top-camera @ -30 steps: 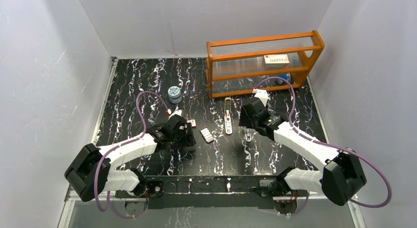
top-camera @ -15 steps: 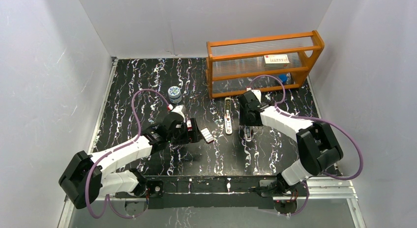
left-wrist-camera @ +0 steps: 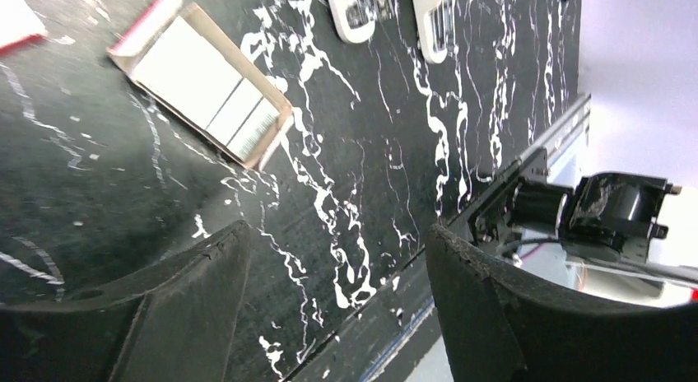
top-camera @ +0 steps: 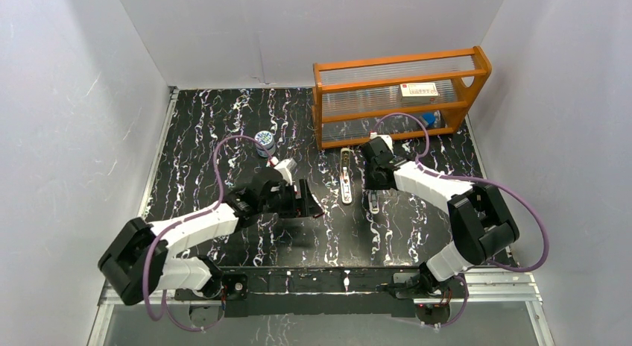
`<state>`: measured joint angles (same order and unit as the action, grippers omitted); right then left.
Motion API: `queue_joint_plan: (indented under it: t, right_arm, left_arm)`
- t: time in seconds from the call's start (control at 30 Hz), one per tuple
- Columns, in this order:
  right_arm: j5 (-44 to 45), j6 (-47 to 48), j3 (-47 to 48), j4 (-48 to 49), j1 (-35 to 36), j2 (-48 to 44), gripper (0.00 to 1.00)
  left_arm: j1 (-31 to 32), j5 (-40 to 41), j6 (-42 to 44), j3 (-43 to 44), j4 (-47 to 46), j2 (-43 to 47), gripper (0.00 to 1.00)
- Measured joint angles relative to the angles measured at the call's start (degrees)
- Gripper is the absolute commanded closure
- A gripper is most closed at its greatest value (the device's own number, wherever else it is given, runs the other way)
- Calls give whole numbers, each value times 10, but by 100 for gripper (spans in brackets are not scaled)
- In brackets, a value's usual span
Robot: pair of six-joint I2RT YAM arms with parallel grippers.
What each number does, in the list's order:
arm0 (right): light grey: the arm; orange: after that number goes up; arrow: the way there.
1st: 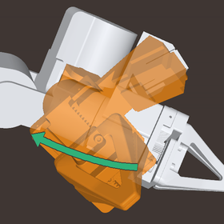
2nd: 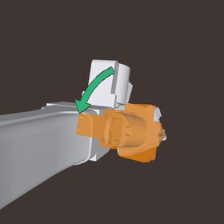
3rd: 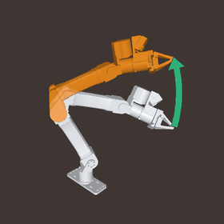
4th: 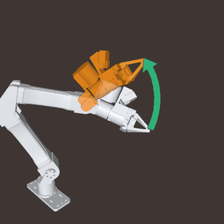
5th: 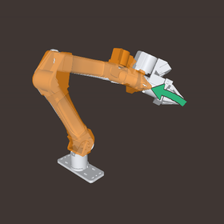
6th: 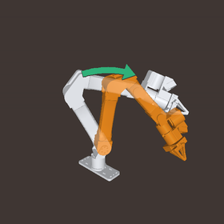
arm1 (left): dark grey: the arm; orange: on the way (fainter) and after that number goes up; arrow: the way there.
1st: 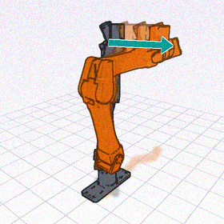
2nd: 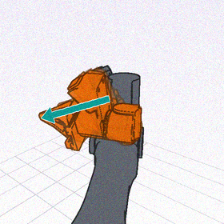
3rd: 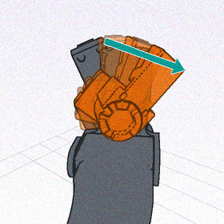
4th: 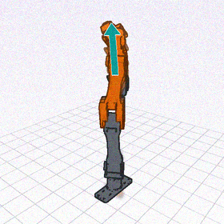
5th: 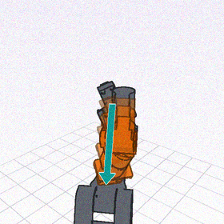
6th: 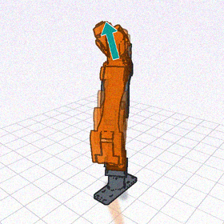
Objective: Load the staples into the stapler
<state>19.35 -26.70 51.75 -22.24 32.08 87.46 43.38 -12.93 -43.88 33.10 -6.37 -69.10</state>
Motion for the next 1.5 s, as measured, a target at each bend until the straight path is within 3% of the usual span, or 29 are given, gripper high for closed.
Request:
queue_joint_plan:
  t: [0.33, 0.63, 0.77, 0.9, 1.3, 1.5]
  right_arm:
    - [-16, -33, -43, 6, -2, -46, 69]
    - [-45, -77, -77, -10, 13, -100, 70]
    - [-42, -103, -77, -24, 45, -110, 70]
    - [-36, -130, -77, -44, 75, -110, 71]
    - [-26, -179, -76, -64, 116, -106, 74]
    - [-24, -196, -76, -64, 128, -104, 75]
  left_arm:
    - [79, -44, -117, -5, -138, -95, 46]
    - [135, -23, -196, -8, -196, -179, 50]
    - [154, 0, -225, -2, -221, -212, 57]
    - [172, 27, -242, 12, -250, -255, 67]
    - [189, 57, -258, 34, -326, -330, 75]
    - [193, 70, -275, 39, -350, -351, 87]
